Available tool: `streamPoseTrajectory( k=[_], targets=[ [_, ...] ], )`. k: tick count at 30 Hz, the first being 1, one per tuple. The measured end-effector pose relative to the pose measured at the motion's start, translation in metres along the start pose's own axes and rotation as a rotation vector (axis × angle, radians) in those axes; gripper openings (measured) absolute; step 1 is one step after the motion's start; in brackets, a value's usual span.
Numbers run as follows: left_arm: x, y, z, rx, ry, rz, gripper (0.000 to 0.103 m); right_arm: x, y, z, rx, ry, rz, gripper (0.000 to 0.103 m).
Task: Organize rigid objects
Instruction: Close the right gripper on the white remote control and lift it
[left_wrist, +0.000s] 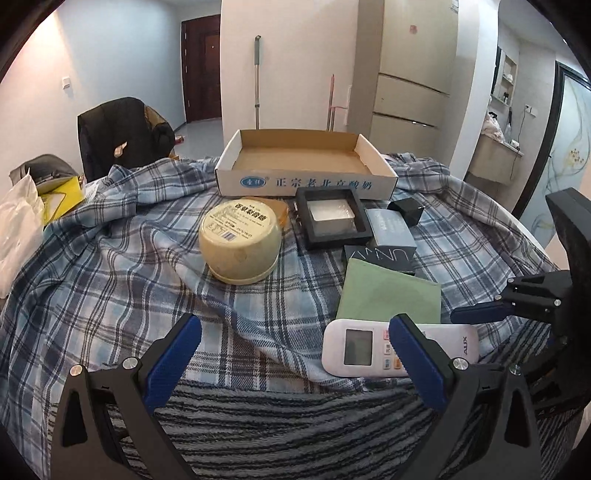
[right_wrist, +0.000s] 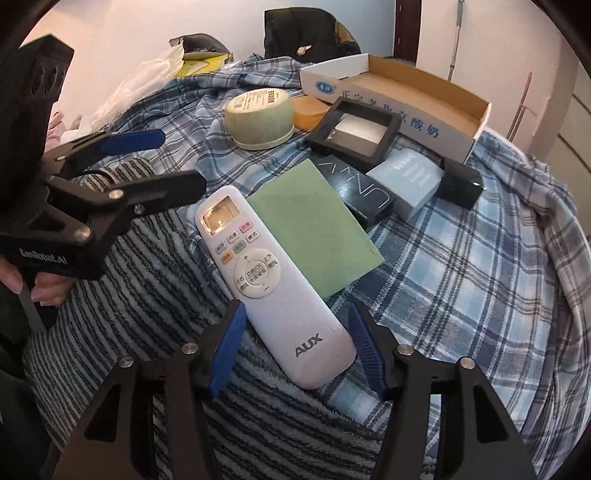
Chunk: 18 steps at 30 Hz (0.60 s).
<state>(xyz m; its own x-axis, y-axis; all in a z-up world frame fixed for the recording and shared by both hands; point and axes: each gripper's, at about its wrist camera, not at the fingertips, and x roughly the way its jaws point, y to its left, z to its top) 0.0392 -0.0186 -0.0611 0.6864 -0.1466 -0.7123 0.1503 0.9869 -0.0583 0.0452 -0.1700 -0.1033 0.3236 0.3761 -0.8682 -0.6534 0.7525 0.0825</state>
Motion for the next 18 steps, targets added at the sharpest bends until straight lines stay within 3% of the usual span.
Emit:
streamPoseTrajectory(
  k=[1, 4, 5, 18],
  targets=[
    [-0.001, 0.001, 0.0, -0.003, -0.002, -0.001, 0.103, 0.0, -0.002, 0.001, 0.004, 0.007, 0.016, 0.055],
    [-0.002, 0.003, -0.001, -0.008, -0.002, -0.003, 0.103, -0.007, -0.006, 0.003, 0.02, -0.01, 0.034, 0.034],
    [-0.002, 0.003, -0.001, -0.008, -0.005, -0.003, 0.103, -0.011, -0.006, 0.004, 0.024, -0.017, 0.043, 0.032],
    [-0.011, 0.002, -0.001, -0.004, -0.035, -0.032, 0.103, -0.02, 0.003, 0.004, -0.031, 0.052, 0.182, 0.031]
  ],
)
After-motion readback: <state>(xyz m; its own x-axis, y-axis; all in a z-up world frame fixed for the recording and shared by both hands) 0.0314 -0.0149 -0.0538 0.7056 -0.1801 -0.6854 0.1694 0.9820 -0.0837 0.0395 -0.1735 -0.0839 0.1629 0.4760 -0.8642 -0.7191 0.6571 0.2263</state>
